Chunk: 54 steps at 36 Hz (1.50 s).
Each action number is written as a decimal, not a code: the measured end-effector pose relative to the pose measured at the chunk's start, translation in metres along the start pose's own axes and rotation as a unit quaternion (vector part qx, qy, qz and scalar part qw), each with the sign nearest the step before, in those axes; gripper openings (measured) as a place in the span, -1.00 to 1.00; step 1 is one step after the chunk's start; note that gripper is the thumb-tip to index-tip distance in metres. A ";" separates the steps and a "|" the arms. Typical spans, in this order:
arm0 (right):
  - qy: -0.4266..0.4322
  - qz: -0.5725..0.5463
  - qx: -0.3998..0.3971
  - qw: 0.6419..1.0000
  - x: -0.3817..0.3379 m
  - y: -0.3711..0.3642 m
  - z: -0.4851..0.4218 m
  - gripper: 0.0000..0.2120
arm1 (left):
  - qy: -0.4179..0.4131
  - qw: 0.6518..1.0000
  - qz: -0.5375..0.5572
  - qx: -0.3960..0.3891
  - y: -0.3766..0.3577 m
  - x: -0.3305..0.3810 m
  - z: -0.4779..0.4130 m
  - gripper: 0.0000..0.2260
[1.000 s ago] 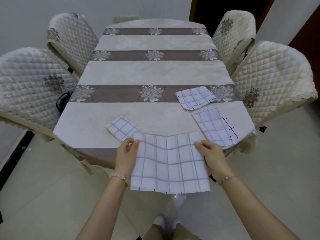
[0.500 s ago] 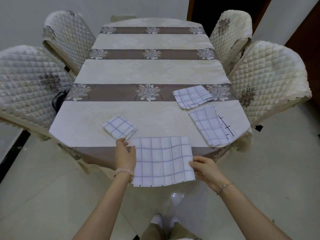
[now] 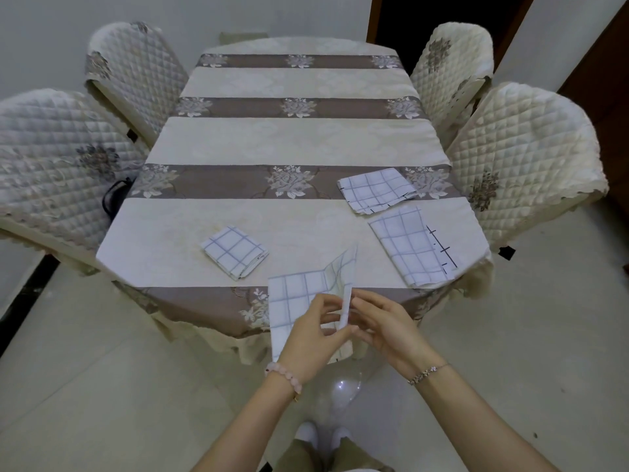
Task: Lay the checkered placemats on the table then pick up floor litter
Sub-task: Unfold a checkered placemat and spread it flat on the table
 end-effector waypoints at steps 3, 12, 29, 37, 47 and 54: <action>0.004 -0.006 0.002 1.000 0.000 -0.004 0.002 -0.80 | 0.011 0.999 0.042 0.018 0.003 -0.001 -0.002 -0.82; 0.020 0.067 0.021 0.997 -0.003 -0.011 0.006 -0.75 | 0.061 0.990 0.123 0.013 0.007 0.001 -0.001 -0.85; 0.071 0.087 0.144 0.983 -0.054 0.056 -0.008 -0.95 | 0.023 0.962 0.099 0.253 0.126 0.005 -0.028 -0.87; 0.088 0.155 0.173 0.969 -0.089 0.070 -0.045 -0.92 | -0.021 0.950 -0.031 0.310 0.176 0.007 -0.064 -0.83; 0.094 0.200 0.214 0.952 -0.093 0.077 -0.107 -0.82 | 0.168 0.950 0.092 0.246 0.166 -0.056 -0.086 -0.80; 0.105 0.209 0.260 0.937 -0.097 0.090 -0.131 -0.77 | 0.222 0.944 0.170 0.177 0.140 -0.081 -0.049 -0.85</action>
Point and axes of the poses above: each hand's wrist, its own z-axis away from the middle knuckle, its own y-axis out of the back of the hand, x = y × z, the point moved 4 cm from there along -z, towards the middle knuckle, and after that the axes turned 1 degree about -y, right-handed, at the moved point
